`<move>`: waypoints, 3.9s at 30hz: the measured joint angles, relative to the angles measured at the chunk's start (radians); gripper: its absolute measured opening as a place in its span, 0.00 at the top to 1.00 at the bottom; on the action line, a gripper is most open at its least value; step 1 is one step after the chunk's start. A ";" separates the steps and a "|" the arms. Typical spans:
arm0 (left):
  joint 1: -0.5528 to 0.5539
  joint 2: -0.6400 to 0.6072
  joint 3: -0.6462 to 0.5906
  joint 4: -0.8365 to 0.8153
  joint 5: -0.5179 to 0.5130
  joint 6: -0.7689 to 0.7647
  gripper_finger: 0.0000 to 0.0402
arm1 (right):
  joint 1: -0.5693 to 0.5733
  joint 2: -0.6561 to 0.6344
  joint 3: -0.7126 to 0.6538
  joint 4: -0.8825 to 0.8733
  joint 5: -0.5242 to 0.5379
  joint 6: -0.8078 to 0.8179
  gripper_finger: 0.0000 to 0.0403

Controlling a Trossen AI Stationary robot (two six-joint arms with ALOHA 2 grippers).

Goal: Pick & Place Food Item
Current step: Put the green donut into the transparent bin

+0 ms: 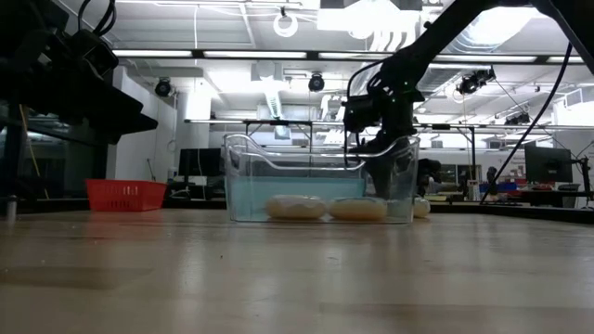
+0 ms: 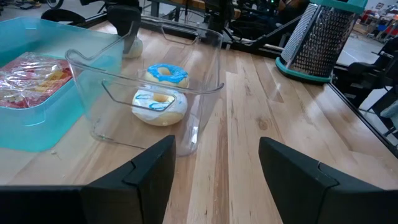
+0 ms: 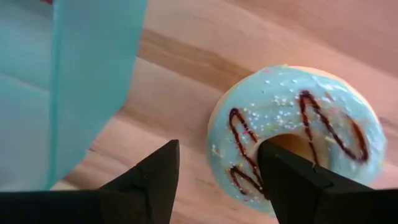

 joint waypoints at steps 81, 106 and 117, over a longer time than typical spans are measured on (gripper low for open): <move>0.000 0.000 0.000 0.000 0.000 0.000 0.44 | -0.036 -0.002 0.001 -0.041 0.012 0.014 0.58; 0.000 0.000 0.000 0.000 0.000 0.000 0.44 | -0.023 0.002 0.001 -0.028 0.047 0.157 0.58; 0.000 0.000 0.000 0.000 0.000 0.000 0.44 | -0.023 0.002 0.001 -0.030 0.066 0.146 0.58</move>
